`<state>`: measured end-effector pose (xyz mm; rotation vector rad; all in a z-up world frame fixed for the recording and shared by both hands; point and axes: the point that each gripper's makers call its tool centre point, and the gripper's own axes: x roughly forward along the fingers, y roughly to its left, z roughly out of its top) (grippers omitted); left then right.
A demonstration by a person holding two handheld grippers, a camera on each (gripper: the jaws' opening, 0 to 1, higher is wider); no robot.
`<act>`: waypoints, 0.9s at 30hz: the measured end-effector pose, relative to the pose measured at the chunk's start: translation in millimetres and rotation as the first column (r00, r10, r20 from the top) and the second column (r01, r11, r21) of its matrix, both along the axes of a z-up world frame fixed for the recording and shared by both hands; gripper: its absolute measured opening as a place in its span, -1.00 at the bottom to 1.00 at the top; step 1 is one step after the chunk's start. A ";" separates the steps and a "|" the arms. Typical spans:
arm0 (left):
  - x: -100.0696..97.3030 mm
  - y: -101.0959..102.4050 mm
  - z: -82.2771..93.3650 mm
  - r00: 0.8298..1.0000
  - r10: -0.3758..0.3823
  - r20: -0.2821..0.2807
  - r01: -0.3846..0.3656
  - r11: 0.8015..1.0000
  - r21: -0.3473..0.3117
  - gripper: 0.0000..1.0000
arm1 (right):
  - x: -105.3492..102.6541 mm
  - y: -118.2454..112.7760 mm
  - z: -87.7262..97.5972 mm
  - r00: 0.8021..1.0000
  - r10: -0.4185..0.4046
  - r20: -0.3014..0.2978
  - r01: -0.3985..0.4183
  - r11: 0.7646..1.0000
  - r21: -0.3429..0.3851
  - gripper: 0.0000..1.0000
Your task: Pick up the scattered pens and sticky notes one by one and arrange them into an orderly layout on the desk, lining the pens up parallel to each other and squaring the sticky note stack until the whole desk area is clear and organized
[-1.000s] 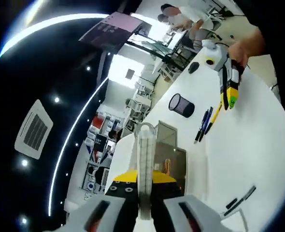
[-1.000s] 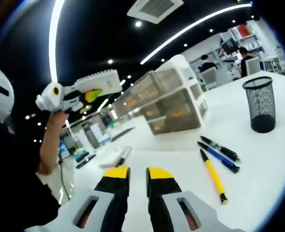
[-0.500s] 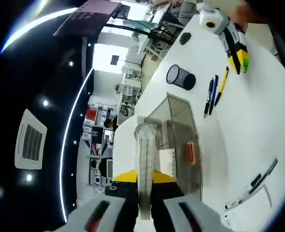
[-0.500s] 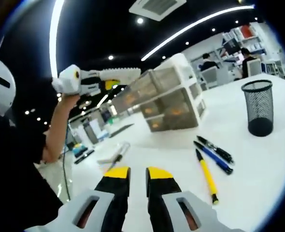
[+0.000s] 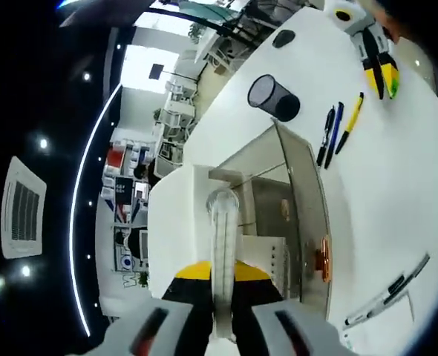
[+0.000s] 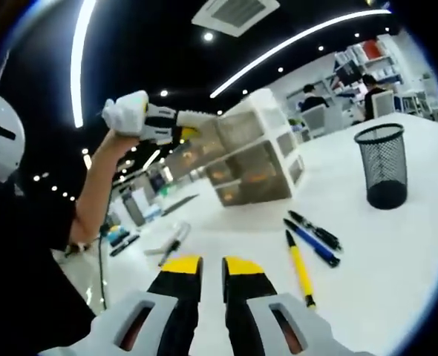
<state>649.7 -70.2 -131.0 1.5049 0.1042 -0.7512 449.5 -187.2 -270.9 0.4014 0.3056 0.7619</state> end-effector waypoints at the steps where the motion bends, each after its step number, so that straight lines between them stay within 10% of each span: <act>1: 4.7 -2.2 -2.0 1.000 0.006 0.023 -0.007 0.999 0.048 -0.86 | 0.9 -4.1 -0.1 1.000 -0.016 -0.003 0.016 1.000 0.002 -0.81; 27: 34.5 -23.2 -29.0 0.997 0.053 0.052 -0.059 0.991 0.119 -0.85 | 5.8 -3.2 -2.4 1.000 0.009 -0.004 -0.009 1.000 0.006 -0.80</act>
